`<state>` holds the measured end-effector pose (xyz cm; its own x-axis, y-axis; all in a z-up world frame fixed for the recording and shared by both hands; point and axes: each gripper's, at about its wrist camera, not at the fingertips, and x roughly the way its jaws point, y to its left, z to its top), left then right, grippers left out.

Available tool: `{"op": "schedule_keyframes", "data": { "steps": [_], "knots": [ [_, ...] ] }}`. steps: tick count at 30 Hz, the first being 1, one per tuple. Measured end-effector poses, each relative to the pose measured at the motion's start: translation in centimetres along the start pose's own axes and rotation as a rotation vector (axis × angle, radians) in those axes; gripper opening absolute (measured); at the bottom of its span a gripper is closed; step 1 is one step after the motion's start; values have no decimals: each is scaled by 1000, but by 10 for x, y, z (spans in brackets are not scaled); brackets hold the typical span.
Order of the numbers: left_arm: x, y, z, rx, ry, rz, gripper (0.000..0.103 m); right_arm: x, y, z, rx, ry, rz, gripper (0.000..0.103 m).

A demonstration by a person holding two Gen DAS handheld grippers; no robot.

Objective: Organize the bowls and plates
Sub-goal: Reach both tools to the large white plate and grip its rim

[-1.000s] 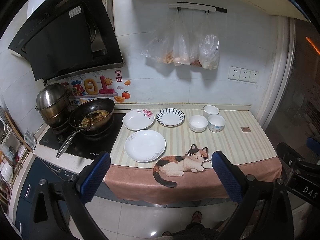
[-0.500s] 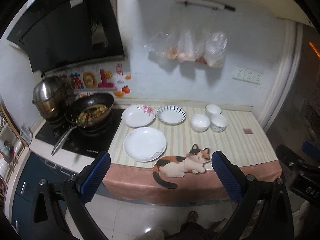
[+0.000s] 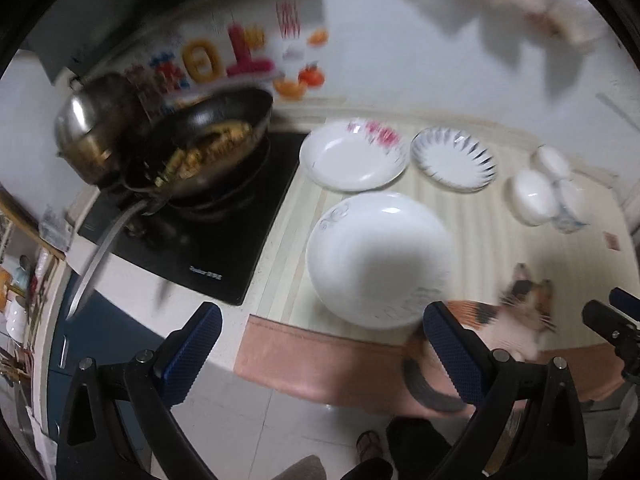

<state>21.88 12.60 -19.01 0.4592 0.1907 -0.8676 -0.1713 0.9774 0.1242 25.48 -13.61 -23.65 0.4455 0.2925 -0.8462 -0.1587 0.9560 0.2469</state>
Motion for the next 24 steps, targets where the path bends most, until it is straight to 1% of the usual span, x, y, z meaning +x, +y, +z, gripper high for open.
{"op": "schedule_keyframes", "data": {
  "steps": [4,5,6,7,9,11,13,14,16,17,18,19,20,22,23,24],
  "knots": [
    [78,9,24,-19,124,-7,103,96,1,33,-11,112,85,101],
    [92,11,28,-24,151,-11,102,116,1,39,-20,129,104,98],
    [112,14,33,-31,182,-13,100,138,5,47,-37,148,124,95],
    [123,17,37,-35,200,-16,97,154,9,52,-51,159,139,93],
    [151,23,43,-51,245,-32,94,186,17,63,-77,200,147,83],
    [171,28,48,-62,281,-47,88,216,19,71,-75,252,177,77],
    [189,31,50,-68,312,-59,77,242,22,78,-64,299,200,74],
    [196,33,50,-70,326,-59,73,249,24,80,-57,311,213,72],
    [205,34,48,-71,350,-84,56,264,25,84,-34,336,242,70],
    [209,33,45,-71,367,-89,52,270,24,85,-21,347,260,67],
    [211,34,44,-72,374,-101,45,275,24,86,-8,360,277,62],
    [212,33,42,-76,379,-119,41,282,24,86,0,375,286,58],
    [212,33,40,-83,378,-141,40,286,24,86,1,387,291,51],
    [209,28,37,-83,379,-165,37,289,28,82,-9,401,300,42],
    [207,26,36,-80,381,-172,36,286,30,81,-20,398,295,42],
    [203,23,34,-73,380,-159,36,285,30,81,-27,392,293,41]
  ]
}}
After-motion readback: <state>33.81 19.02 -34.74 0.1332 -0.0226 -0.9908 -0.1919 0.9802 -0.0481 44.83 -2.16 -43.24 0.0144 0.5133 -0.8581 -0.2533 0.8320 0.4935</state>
